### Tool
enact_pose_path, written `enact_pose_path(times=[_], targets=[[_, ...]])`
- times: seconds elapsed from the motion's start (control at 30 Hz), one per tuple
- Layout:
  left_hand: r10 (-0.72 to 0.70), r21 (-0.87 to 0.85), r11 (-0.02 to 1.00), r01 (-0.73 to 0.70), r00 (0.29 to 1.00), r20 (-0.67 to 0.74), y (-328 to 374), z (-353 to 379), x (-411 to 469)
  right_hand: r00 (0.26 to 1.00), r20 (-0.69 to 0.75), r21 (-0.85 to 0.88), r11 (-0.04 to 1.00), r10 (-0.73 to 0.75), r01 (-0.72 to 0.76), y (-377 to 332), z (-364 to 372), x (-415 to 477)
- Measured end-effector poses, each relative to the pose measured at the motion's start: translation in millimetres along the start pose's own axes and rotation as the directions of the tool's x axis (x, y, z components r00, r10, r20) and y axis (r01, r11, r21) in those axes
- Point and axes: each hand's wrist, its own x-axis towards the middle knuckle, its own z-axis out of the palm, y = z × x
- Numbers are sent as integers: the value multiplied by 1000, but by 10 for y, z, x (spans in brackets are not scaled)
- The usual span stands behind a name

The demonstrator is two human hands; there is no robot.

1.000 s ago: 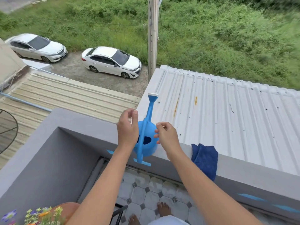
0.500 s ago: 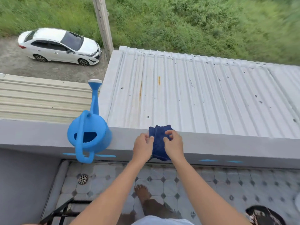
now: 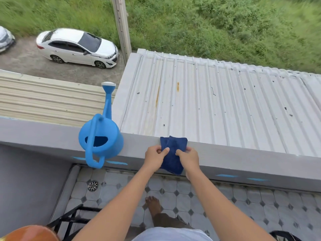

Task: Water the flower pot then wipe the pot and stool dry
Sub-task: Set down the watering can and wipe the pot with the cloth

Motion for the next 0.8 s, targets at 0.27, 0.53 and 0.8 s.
enact_pose_path(times=[0.27,0.53,0.8], targets=[[132,-74,986,-147,974,-186,-493,-841,-763,921,368,-144,971,-126,191,-43,546,-583],[-60,-344,930,-132,866,-496,-996,-1700,-1652,626,773,-144,933,-102,330,95,1375,-1203],[-192,-432,882,-187,694,-694,-1476,-2098,-2571,318,948,-144,881,-8,451,393,2001,-1960]])
